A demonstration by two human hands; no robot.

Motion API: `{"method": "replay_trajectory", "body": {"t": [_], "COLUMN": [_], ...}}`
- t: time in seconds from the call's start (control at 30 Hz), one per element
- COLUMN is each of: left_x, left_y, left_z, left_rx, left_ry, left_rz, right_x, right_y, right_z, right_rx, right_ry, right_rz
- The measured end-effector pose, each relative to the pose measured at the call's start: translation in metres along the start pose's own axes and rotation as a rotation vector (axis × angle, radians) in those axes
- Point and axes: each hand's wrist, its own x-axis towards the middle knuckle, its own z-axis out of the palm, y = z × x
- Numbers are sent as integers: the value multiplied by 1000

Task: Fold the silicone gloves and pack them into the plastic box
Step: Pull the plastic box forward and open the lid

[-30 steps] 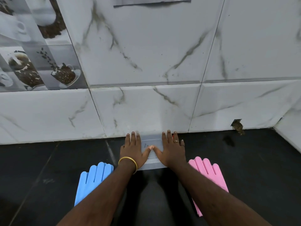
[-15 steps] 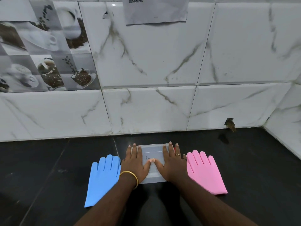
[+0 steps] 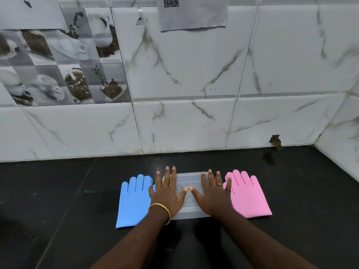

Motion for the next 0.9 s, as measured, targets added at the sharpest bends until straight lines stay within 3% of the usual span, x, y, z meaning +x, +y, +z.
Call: {"method": "replay_trajectory", "body": {"t": [0.2, 0.3, 0.5, 0.77, 0.9], "left_x": [0, -5, -9, -15, -4], "left_y": [-13, -21, -26, -26, -27], "left_z": [-20, -23, -27, -27, -23], "left_rx": [-254, -194, -193, 114, -1], "left_ry": [72, 48, -115, 69, -84], "left_rz": [-243, -334, -269, -228, -219], "right_x": [11, 11, 20, 25, 28], "right_y": [-23, -45, -62, -63, -62], "right_z": [-19, -13, 3, 18, 16], "right_rx": [63, 60, 37, -70, -96], "right_ry": [62, 48, -64, -98, -94], "right_rz": [-147, -283, -404, -405, -399]}}
